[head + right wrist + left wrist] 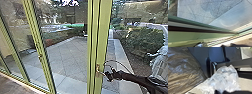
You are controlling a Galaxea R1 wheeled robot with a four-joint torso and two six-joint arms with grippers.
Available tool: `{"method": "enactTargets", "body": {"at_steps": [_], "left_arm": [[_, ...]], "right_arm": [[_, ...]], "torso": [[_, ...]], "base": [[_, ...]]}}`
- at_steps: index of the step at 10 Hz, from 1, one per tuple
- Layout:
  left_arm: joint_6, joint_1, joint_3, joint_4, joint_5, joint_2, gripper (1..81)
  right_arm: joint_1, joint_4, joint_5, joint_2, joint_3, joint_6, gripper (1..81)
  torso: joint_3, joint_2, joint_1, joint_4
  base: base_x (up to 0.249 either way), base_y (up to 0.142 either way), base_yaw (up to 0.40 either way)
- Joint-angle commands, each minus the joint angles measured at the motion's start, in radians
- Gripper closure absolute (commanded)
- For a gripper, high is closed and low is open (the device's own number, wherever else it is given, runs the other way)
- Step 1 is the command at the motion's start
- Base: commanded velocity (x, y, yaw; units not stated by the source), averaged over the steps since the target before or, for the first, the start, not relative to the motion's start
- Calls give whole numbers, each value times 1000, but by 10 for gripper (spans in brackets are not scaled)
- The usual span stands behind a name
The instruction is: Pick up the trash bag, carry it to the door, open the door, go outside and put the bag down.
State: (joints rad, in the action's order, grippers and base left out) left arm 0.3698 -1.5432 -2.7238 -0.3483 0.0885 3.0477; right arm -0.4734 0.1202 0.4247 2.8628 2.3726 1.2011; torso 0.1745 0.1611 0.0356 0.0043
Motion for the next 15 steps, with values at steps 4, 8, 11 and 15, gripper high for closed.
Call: {"method": "enactTargets", "body": {"at_steps": [4,8,11,15], "left_arm": [[5,30,4,-12,76,1,811],[5,30,4,-14,76,1,811],[5,28,3,-14,76,-4,811],[5,28,4,-15,76,-7,811]], "right_arm": [[-61,-57,342,78,-142,-113,10],[-40,-56,310,42,-139,-110,10],[-26,-57,218,2,-136,-109,10],[18,-56,209,-29,-119,-112,10]], "torso": [[0,2,-2,-1],[-1,3,-5,-2],[-2,5,-9,-2],[-2,5,-9,-3]], "base": [[109,0,0],[109,0,0],[92,0,0],[0,0,0]]}}
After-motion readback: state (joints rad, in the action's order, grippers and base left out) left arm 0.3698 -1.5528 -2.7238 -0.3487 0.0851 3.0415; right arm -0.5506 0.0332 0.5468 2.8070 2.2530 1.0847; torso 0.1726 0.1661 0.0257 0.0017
